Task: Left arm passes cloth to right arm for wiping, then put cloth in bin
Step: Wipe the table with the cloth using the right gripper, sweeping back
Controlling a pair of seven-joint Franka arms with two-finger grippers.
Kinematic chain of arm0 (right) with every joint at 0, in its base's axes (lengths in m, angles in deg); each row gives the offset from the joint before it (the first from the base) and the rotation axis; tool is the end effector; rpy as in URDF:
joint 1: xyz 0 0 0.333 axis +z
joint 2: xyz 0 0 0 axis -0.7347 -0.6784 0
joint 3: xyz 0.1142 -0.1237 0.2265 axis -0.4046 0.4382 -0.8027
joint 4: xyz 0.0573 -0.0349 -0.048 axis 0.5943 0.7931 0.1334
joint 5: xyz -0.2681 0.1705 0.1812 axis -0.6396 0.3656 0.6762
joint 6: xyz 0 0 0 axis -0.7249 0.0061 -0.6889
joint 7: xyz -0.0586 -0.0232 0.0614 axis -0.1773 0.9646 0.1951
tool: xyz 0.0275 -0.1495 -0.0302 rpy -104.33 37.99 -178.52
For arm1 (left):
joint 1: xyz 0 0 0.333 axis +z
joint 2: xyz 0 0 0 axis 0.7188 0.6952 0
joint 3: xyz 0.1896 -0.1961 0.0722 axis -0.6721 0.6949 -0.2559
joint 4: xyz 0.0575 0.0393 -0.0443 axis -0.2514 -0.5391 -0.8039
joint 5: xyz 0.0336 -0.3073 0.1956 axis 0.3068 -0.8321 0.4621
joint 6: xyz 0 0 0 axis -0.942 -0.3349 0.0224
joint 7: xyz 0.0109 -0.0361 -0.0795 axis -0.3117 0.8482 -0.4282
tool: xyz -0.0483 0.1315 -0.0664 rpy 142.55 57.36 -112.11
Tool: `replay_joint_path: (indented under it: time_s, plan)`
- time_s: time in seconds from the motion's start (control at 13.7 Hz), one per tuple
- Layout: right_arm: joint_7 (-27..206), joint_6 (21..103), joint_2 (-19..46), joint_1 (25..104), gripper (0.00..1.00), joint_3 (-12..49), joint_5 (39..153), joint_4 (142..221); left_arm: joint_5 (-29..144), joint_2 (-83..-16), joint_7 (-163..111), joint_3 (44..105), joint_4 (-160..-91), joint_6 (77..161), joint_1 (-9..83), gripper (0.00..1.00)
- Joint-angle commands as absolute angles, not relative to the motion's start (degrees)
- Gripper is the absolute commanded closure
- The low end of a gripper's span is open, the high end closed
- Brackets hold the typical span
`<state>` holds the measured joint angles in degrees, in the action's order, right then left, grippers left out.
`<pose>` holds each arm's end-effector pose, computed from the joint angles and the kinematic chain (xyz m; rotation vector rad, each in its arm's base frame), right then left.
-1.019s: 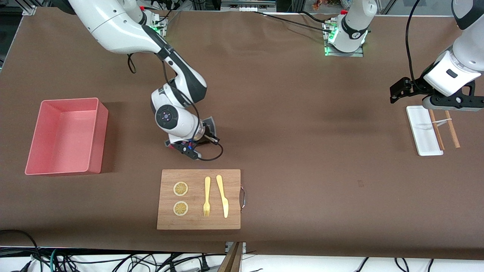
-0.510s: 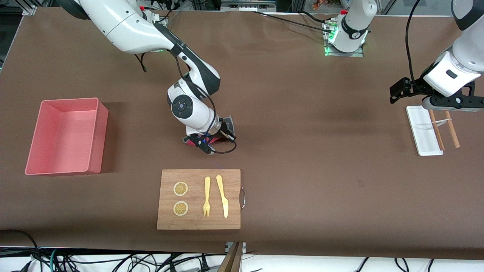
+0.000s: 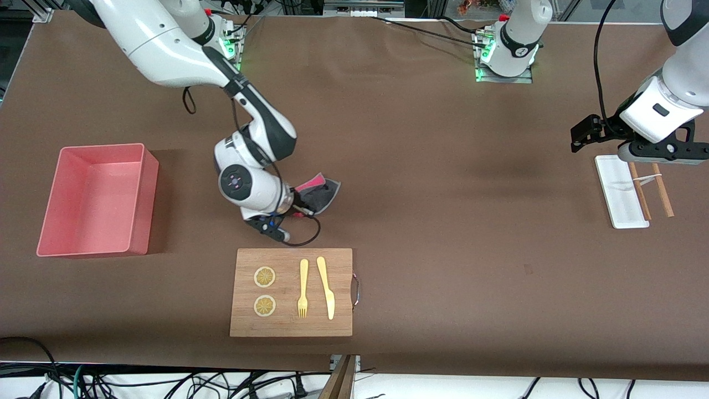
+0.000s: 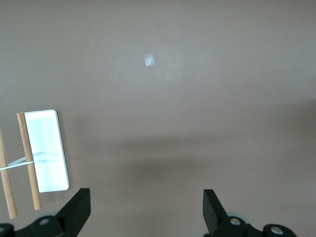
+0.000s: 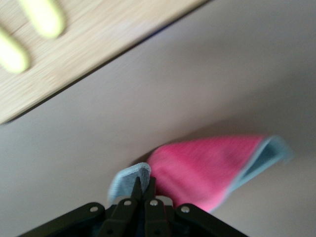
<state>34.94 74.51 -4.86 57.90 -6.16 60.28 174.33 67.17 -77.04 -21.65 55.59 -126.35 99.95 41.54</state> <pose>0.5671 0.3088 0.1677 -2.9074 0.6368 0.2907 0.5219 -0.0324 0.4867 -3.1280 0.0562 0.0320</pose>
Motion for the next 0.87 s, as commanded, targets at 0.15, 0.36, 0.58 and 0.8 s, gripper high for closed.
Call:
replay_joint_path:
  time_s: [0.15,0.36,0.58,0.8]
  plan:
    - [51.70,63.46,0.39,55.29,1.00,-0.28,59.60,174.91,66.38,-77.11,-21.27,55.64,-125.96,99.73,41.91,0.00]
    - [61.28,59.06,1.80,54.49,1.00,4.20,59.51,175.08,66.46,-77.19,-21.35,55.64,-125.96,99.73,41.82,0.00]
    - [72.09,56.59,2.60,54.05,1.00,9.22,59.60,175.26,66.55,-77.11,-21.36,55.73,-125.96,99.73,41.82,0.00]
    - [71.69,54.05,6.54,53.70,1.00,9.50,59.86,175.00,66.55,-77.20,-21.36,55.82,-125.96,99.73,41.82,0.00]
